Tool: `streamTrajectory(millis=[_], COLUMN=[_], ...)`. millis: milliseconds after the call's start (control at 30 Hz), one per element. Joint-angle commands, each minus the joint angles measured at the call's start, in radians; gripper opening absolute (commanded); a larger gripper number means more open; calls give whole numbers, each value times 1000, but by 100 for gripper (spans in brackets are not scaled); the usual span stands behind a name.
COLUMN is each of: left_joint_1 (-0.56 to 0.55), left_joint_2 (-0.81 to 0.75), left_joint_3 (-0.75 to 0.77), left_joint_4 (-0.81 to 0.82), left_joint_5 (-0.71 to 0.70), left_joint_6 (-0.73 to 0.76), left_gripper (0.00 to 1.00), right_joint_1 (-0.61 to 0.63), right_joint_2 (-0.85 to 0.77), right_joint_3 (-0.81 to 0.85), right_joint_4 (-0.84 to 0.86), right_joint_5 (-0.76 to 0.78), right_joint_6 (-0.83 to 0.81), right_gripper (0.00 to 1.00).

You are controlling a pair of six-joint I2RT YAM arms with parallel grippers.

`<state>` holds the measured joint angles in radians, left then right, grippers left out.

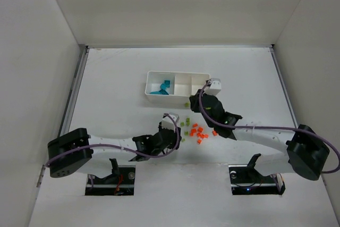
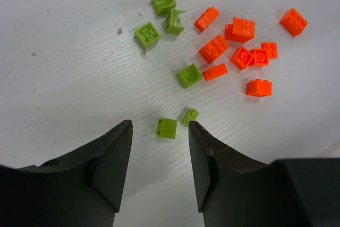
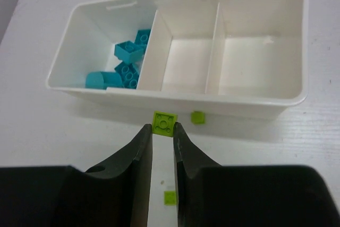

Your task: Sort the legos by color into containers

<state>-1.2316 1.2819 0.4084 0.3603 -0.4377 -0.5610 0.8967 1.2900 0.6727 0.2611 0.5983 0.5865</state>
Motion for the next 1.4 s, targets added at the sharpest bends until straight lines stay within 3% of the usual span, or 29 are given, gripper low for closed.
streamTrajectory(millis=[0, 400, 567, 700, 933, 1200, 1367], left_joint_1=[-9, -10, -10, -7, -10, -3, 108], left_joint_2=[2, 57, 68, 80, 111, 77, -41], left_joint_3=[-13, -33, -43, -43, -34, -34, -19], left_joint_4=[69, 98, 111, 117, 134, 121, 95], left_joint_5=[-3, -7, -6, -3, -3, -30, -30], left_joint_6=[9, 4, -2, -2, 6, 4, 1], left_gripper=[44, 43, 42, 42, 39, 21, 19], right_joint_1=[-51, -157, -155, -153, -108, 1, 73], right_joint_2=[43, 362, 379, 327, 201, 0, -142], right_joint_3=[76, 346, 375, 341, 200, -36, -151], right_joint_4=[4, 21, 24, 33, 59, 30, -48], right_joint_5=[-74, -186, -166, -152, -123, -45, -46], right_joint_6=[-53, -106, -114, -120, -93, -16, 61], right_gripper=[20, 26, 52, 57, 55, 36, 28])
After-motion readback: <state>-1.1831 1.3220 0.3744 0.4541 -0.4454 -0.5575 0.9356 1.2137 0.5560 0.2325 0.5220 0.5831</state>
